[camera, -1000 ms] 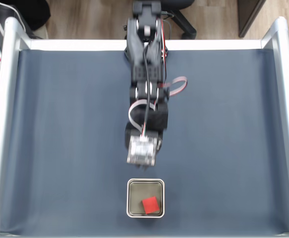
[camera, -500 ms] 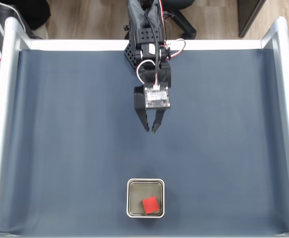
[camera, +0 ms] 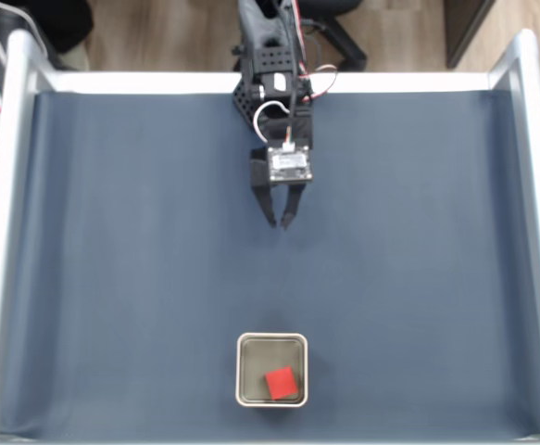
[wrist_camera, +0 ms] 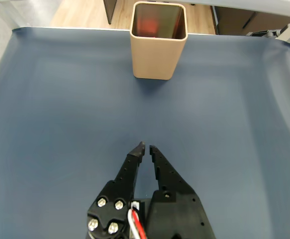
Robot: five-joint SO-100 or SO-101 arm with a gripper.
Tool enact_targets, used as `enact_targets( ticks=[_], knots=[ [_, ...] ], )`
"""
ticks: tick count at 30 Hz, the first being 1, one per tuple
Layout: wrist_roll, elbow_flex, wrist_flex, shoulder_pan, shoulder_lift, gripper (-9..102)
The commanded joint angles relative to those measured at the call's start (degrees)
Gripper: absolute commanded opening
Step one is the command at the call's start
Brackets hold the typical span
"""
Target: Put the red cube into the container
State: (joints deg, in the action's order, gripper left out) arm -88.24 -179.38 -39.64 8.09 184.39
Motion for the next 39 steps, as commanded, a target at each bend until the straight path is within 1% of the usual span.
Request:
enact_targets(
  ticks=[1, 5, 10, 13, 20, 26, 28, 39],
  knots=[
    [1.93, 0.18, -3.34, 0.18, 2.11, 0],
    [4.04, 0.09, -10.28, 0.35, 4.92, 0],
    [5.45, 0.09, -21.27, 0.0, 7.47, 0],
    [7.82, 0.09, -24.26, 0.0, 7.73, 0],
    [8.35, 0.09, -33.66, 0.0, 7.73, 0],
    [8.53, 0.09, -33.57, 0.26, 7.73, 1],
    [8.61, 0.09, -33.66, 0.26, 7.73, 2],
    [8.26, 0.09, -33.75, 0.26, 7.73, 2]
  ],
)
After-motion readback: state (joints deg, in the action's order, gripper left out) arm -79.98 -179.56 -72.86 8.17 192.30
